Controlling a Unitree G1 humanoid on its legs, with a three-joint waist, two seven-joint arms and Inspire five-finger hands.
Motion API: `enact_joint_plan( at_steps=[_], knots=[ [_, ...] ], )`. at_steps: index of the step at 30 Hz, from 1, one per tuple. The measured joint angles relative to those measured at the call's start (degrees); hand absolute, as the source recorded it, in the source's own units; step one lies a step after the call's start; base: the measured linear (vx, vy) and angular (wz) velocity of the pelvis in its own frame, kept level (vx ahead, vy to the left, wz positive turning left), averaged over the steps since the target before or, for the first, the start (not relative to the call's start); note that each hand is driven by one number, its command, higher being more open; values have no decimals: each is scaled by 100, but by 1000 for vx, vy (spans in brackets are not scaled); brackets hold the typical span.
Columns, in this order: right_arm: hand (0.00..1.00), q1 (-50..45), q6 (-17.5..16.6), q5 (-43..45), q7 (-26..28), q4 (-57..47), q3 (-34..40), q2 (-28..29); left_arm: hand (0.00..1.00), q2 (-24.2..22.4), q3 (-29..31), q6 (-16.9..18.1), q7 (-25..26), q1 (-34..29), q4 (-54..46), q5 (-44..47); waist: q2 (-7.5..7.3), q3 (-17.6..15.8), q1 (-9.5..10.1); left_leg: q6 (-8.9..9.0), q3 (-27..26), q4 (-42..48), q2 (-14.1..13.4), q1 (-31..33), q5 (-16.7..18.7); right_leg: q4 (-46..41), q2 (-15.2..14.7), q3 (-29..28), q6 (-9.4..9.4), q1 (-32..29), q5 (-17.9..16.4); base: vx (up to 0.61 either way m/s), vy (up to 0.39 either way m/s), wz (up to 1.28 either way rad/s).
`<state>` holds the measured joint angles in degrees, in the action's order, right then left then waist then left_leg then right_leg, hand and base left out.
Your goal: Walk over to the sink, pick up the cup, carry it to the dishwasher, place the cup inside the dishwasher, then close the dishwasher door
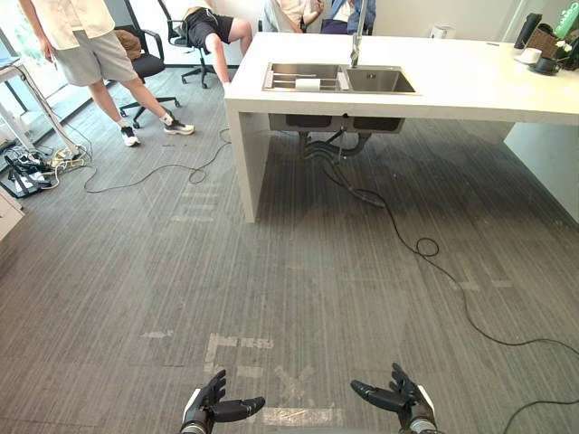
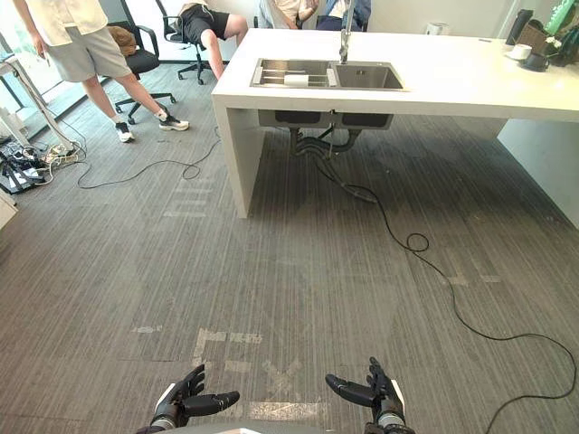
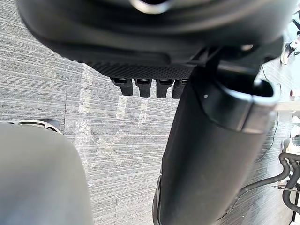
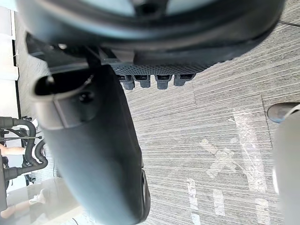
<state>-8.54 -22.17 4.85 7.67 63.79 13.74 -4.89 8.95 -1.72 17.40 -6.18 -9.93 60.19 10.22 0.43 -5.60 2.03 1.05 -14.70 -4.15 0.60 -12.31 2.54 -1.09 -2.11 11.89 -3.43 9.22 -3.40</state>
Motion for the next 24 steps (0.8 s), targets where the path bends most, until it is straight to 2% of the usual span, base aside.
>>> enact_joint_plan(
  at_steps=[13,15,16,17,18,19,21,22,24],
  knots=[
    [100,-62,-73,7,6,-39,-6,9,100,-7,-4,167,119,-47,-1,69,-50,-10,10,-41,15,-19,30,-45,-22,-11,-30,49,7,22,5,0,0,0],
    [100,-64,-100,9,20,-50,-2,5,100,-9,-5,212,117,-67,-28,105,-59,-17,16,-98,21,67,37,-21,20,-94,-54,54,55,-3,-31,0,0,0],
    [100,-70,-110,10,40,-82,-1,5,100,-8,-2,228,117,-118,-115,111,-87,-38,16,-174,21,167,53,1,79,-258,-95,55,111,-47,-142,-32,14,1],
    [100,-97,-116,11,54,-137,7,1,100,-8,-2,256,113,-141,-155,111,-96,-46,21,-219,25,322,56,60,179,-466,-139,55,102,-128,-257,-49,36,3],
    [100,-99,-148,15,80,-175,62,-5,100,1,-2,309,105,-167,-214,112,-117,-57,29,-284,25,654,85,198,410,-950,-272,67,58,-335,-544,-45,42,3],
    [100,-98,-156,19,80,-178,71,-9,100,5,-3,312,104,-170,-227,112,-123,-60,33,-297,24,717,95,229,452,-1048,-304,71,46,-381,-607,-32,60,6],
    [100,-100,-188,63,90,-185,118,-91,100,27,-13,330,107,-190,-276,178,-153,-62,36,-485,32,1351,212,500,869,-1921,-627,107,-169,-744,-1119,-9,76,13],
    [100,-100,-190,63,98,-185,117,-126,100,30,-23,331,111,-206,-301,216,-156,-62,37,-511,31,1492,243,575,961,-2140,-721,123,-262,-838,-1214,22,95,7],
    [100,-61,-211,63,128,-182,111,-199,100,54,-31,356,129,-267,-338,241,-162,-105,95,-629,-1,1930,283,761,1269,-3852,-1125,215,-310,-1665,-1157,44,99,-2]
  ],
)
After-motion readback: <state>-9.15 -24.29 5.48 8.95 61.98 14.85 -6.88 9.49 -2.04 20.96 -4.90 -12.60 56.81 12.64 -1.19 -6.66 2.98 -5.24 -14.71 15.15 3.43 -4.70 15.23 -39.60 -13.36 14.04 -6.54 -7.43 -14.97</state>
